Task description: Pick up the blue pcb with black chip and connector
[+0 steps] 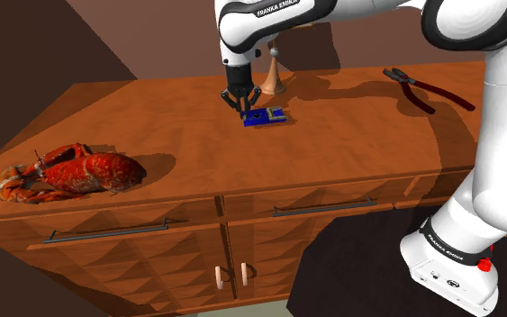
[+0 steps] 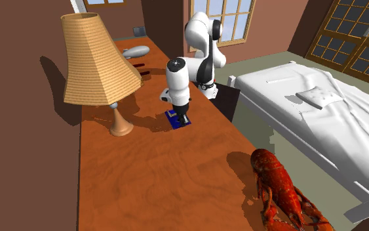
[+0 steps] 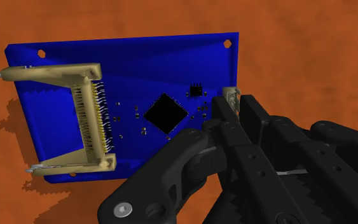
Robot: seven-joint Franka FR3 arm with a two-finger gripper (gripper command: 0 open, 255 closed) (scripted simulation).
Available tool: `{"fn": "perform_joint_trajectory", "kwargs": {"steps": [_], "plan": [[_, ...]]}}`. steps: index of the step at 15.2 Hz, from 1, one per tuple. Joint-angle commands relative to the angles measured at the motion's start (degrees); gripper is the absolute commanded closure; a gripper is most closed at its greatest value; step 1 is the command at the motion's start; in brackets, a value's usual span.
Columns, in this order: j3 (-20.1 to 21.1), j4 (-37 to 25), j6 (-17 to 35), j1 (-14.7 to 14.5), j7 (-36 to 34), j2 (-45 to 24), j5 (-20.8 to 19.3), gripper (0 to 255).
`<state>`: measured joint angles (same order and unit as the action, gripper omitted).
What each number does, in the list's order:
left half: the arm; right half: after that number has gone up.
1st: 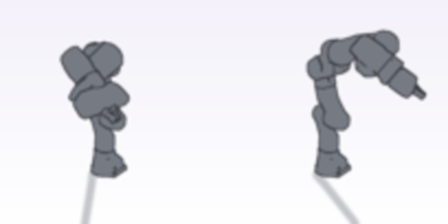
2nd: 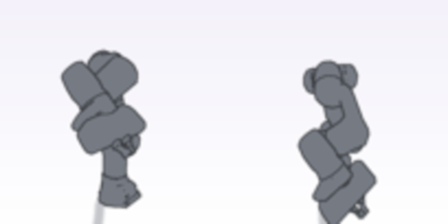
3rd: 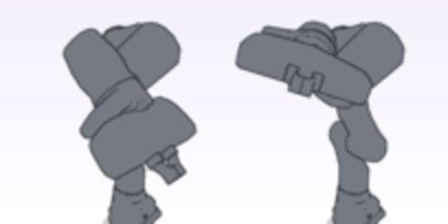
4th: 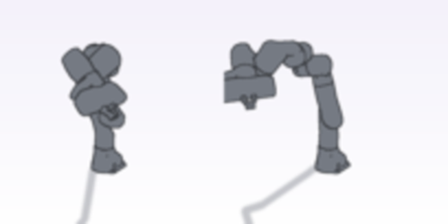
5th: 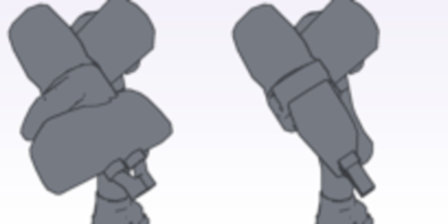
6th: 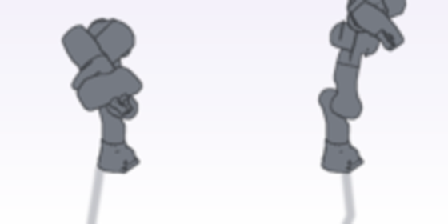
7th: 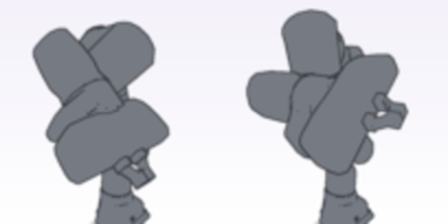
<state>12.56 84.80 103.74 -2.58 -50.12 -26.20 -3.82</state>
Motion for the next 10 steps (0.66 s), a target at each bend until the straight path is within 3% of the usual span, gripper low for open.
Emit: {"fn": "perform_joint_trajectory", "kwargs": {"steps": [1, 10], "plan": [[0.0, -1.3, -1.6, 0.1, 0.2, 0.3, 0.1, 255], [0.1, -6.0, -6.8, -0.1, 0.2, 0.9, 0.2, 255]]}}
